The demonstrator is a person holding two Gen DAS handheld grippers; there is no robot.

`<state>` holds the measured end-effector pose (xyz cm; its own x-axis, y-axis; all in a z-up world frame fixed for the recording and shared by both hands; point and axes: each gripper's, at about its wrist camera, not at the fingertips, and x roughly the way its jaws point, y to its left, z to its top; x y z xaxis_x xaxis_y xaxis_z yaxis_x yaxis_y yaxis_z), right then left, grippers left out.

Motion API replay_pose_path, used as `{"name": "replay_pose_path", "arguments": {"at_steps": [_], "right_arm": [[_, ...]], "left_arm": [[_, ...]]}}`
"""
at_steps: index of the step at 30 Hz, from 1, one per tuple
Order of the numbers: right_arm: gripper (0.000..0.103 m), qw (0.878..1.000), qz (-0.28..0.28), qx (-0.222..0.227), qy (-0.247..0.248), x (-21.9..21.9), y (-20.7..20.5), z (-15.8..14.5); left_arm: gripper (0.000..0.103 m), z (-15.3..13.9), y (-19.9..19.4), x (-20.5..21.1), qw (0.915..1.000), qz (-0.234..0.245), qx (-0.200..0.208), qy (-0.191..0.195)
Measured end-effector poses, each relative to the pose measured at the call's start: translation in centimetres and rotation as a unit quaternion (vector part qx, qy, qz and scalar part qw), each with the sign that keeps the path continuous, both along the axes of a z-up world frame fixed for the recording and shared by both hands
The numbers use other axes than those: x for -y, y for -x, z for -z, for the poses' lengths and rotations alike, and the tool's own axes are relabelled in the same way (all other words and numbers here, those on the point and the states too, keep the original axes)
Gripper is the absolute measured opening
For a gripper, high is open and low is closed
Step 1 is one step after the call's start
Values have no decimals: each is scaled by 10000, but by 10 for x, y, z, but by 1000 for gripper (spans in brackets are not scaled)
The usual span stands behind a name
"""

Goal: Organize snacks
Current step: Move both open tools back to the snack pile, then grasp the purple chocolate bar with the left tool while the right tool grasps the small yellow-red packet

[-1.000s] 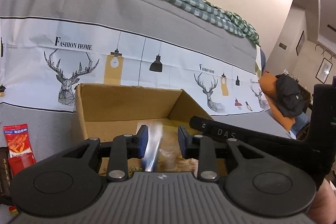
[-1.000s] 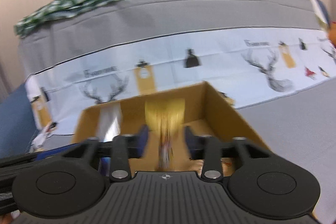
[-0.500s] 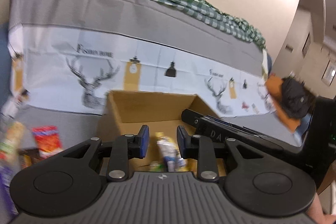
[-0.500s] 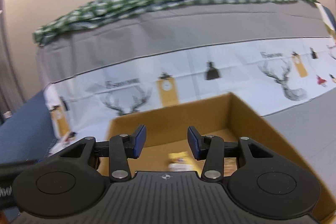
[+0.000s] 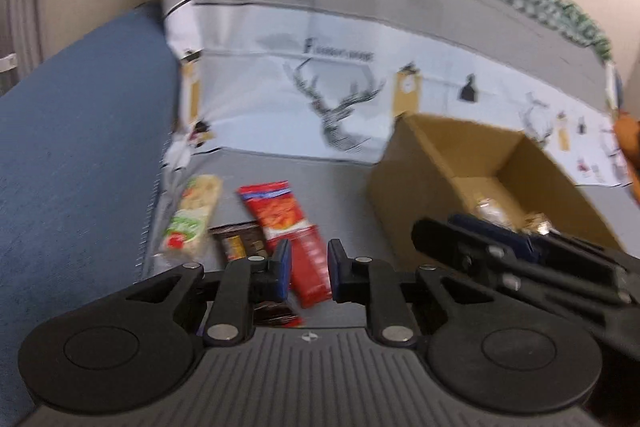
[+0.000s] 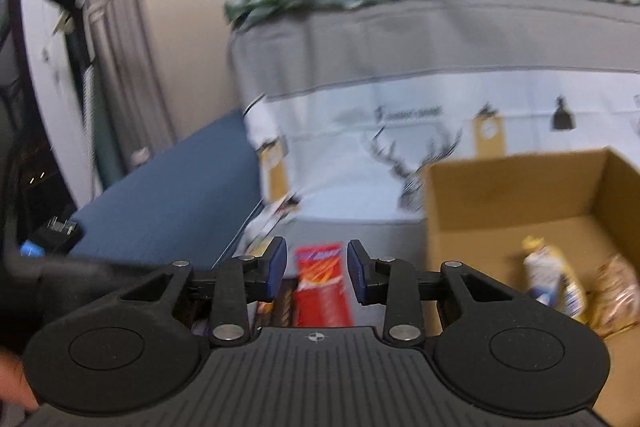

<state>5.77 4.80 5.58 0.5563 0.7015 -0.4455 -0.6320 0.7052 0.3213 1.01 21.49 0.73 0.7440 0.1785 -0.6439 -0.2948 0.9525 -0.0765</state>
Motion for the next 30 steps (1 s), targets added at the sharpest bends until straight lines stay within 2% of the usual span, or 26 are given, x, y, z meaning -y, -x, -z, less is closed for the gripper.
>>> {"name": "replay_pose_path", "arguments": {"at_steps": [9, 14, 16, 19, 21, 24, 26, 30], "right_arm": [[28, 9988, -163, -315, 351, -31, 6, 23], [28, 9965, -463, -419, 561, -43, 11, 38], [28, 9940, -644, -587, 654, -49, 12, 46], [31, 9908, -761, -691, 876, -58, 14, 58], [37, 9888, -813, -776, 987, -63, 15, 66], [38, 9844, -848, -992, 1181, -69, 14, 78], [38, 9825, -924, -1025, 1252, -72, 14, 83], [38, 9792, -1012, -1084, 1386, -78, 14, 91]], "left_arm": [[19, 8, -3, -24, 9980, -574, -267, 79], [19, 14, -3, -36, 9955, -829, -405, 235], [19, 16, -3, -40, 9941, -912, -477, 349], [19, 21, -2, -49, 9912, -1031, -566, 615], [19, 24, 0, -54, 9889, -1144, -631, 701], [19, 28, 1, -62, 9858, -1267, -743, 809], [19, 28, 0, -60, 9865, -1229, -792, 742], [21, 36, -8, -53, 9852, -1158, -1167, 484]]}}
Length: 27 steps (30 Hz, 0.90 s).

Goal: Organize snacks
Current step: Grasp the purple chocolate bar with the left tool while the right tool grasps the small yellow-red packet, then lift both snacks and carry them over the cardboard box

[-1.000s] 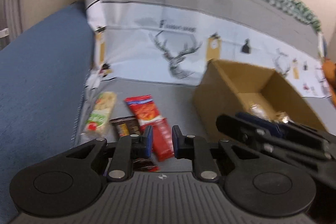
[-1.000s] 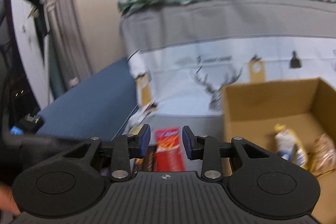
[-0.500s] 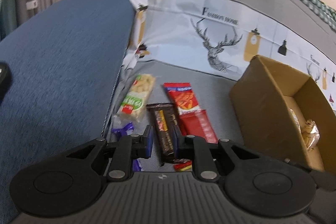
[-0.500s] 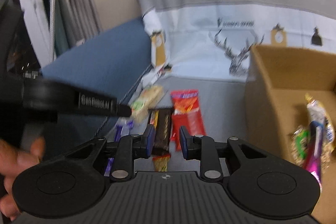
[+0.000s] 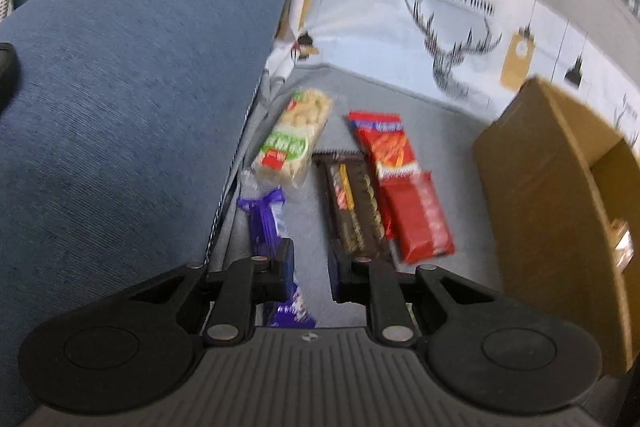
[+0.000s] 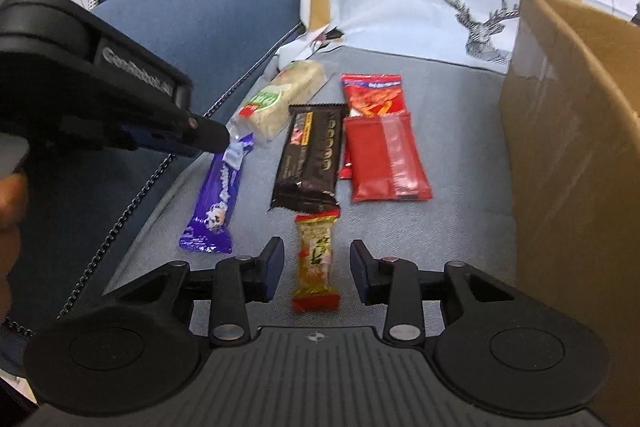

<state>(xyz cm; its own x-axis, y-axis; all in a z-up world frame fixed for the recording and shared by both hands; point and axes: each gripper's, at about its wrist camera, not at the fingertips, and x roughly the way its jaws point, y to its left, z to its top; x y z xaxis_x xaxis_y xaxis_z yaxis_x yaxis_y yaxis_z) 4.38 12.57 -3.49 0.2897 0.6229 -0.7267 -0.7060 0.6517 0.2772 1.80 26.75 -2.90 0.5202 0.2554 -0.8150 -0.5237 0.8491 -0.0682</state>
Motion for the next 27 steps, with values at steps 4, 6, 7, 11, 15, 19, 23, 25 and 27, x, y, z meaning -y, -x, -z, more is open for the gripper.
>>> {"name": "replay_pose_path", "arguments": {"at_steps": [4, 6, 7, 11, 15, 19, 23, 25, 27], "right_arm": [[38, 9998, -118, 30, 138, -4, 2, 7], [28, 9994, -194, 116, 276, -6, 4, 11], [24, 9989, -218, 225, 341, -7, 6, 12], [21, 9980, -356, 399, 334, -4, 12, 7], [21, 9978, -375, 429, 331, 1, 12, 2], [21, 9982, -352, 317, 362, 6, 9, 1], [21, 9987, -311, 181, 366, 9, 6, 1], [21, 9986, -318, 180, 381, 9, 6, 0], [21, 9986, -314, 151, 399, 10, 6, 1]], "left_arm": [[23, 13, -8, 6, 9990, 51, -400, -203], [30, 19, -13, 8, 9980, 74, -556, -298], [32, 22, -16, 8, 9976, 87, -608, -329], [39, 32, -25, 10, 9953, 134, -830, -486], [39, 43, -31, 9, 9931, 141, -1053, -500], [32, 47, -32, 9, 9929, 188, -1056, -520], [16, 44, -29, 11, 9926, 225, -1069, -538], [15, 42, -23, 11, 9935, 197, -1036, -435], [15, 39, -17, 13, 9941, 154, -1011, -348]]}}
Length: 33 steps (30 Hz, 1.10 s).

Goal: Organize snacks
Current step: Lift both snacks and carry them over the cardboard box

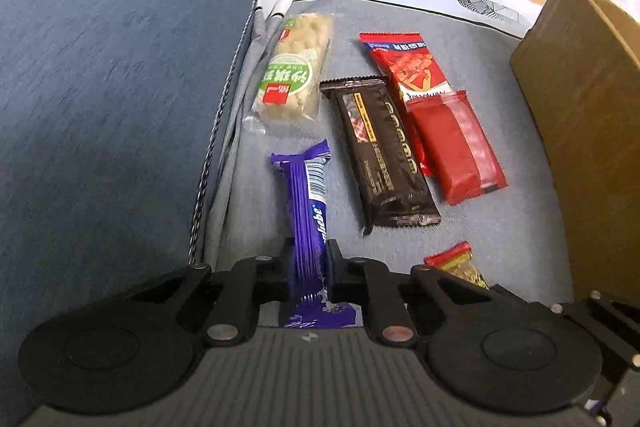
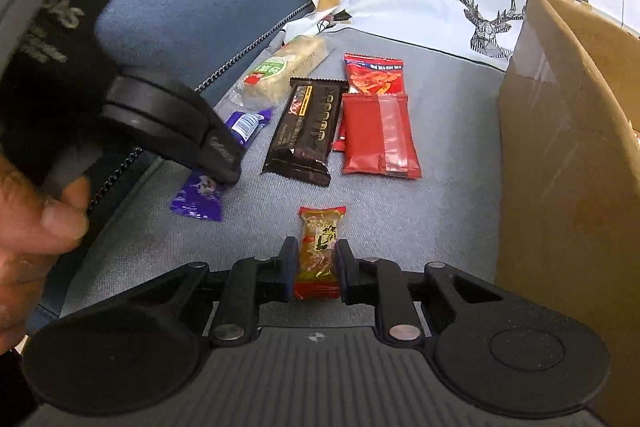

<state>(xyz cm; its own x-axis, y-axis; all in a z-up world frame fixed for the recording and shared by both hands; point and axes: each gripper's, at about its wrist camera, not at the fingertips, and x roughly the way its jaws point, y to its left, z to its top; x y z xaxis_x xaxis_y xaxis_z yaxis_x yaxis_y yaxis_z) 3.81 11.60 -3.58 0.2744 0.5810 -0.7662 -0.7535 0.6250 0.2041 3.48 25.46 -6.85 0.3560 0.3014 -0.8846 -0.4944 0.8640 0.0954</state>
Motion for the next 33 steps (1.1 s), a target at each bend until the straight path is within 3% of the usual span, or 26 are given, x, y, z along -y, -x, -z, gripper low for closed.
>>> {"name": "replay_pose_path", "arguments": {"at_steps": [7, 10, 15, 26, 33], "right_arm": [[21, 9999, -33, -60, 77, 3, 4, 0], [21, 9997, -110, -89, 181, 4, 7, 0], [22, 9992, -168, -182, 316, 4, 7, 4], [21, 9991, -244, -55, 347, 2, 7, 7], [21, 9994, -134, -10, 306, 5, 0, 4]], "left_arm": [[15, -18, 21, 10, 9980, 130, 355, 498], [15, -11, 21, 12, 9968, 272, 177, 729], [16, 3, 15, 10, 9968, 248, -183, 737], [16, 4, 8, 9, 9975, 283, -141, 634], [14, -5, 10, 0, 9981, 44, 171, 590]]}}
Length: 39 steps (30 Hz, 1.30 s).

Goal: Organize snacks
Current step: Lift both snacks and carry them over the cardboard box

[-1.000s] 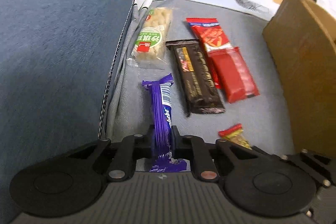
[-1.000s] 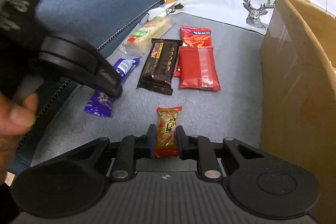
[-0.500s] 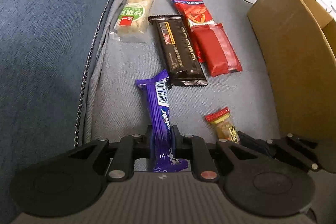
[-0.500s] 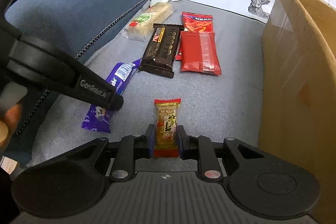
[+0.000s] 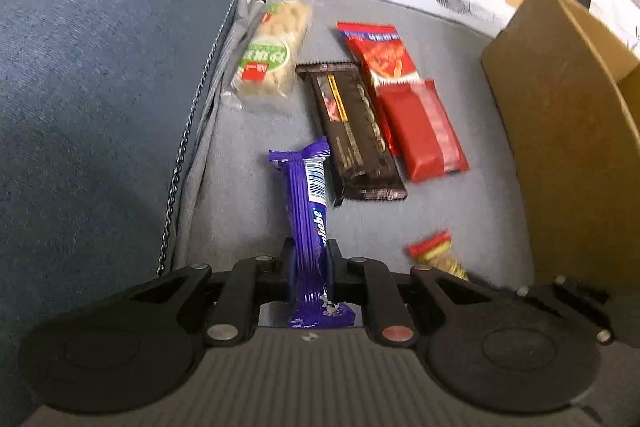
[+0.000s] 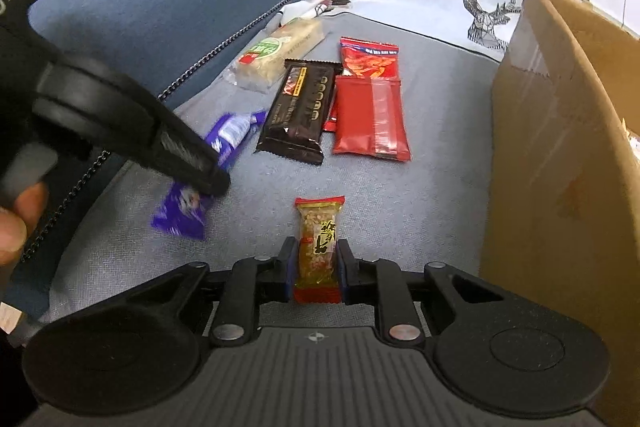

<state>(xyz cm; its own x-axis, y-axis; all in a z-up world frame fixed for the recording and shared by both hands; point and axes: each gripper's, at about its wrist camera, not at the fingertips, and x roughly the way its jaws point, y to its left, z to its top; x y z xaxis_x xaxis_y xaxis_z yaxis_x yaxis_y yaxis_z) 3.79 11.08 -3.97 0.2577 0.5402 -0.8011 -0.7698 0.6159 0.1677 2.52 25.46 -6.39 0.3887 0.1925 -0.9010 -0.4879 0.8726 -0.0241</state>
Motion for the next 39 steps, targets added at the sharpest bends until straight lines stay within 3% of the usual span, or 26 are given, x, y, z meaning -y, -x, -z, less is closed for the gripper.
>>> {"name": "replay_pose_path", "arguments": {"at_steps": [4, 8, 10, 12, 15, 22, 25, 27, 29, 34, 36, 39], "right_arm": [[21, 9999, -53, -27, 147, -3, 1, 4], [21, 10000, 9, -27, 57, -3, 0, 0], [19, 9999, 83, 17, -53, -1, -2, -4], [10, 9998, 131, 46, -175, 2, -4, -9], [10, 9994, 217, 76, -248, 5, -7, -12], [11, 9997, 172, -54, -139, 5, -8, -5], [20, 9995, 170, -140, -212, 6, -10, -4], [42, 9995, 178, -186, -166, 5, -10, -2], [44, 9996, 136, -221, -79, 3, -9, 1], [42, 9998, -9, -158, 82, -3, -4, 8], [24, 9999, -36, -99, 97, -3, -3, 8], [23, 9999, -103, -30, 117, -3, -2, 6]], "left_arm": [[14, 2, -2, 3, 10000, 13, -58, -25], [14, -7, -1, 4, 9997, -61, 230, -76], [14, -11, 1, 4, 9992, -89, 373, -59], [14, -14, 2, 3, 9988, -110, 479, -79], [14, -17, 2, 3, 9981, -125, 606, -43], [14, -13, -1, 5, 9988, -59, 477, -2], [14, -11, -1, 4, 9989, -76, 468, 18], [14, -11, -1, 4, 9990, -56, 447, 26], [14, -10, -1, 4, 9990, -45, 434, 14], [14, -9, -2, 4, 9991, -52, 430, 20], [14, -9, -2, 4, 9991, -32, 422, 18], [14, -11, -2, 4, 9990, -12, 448, -9]]}}
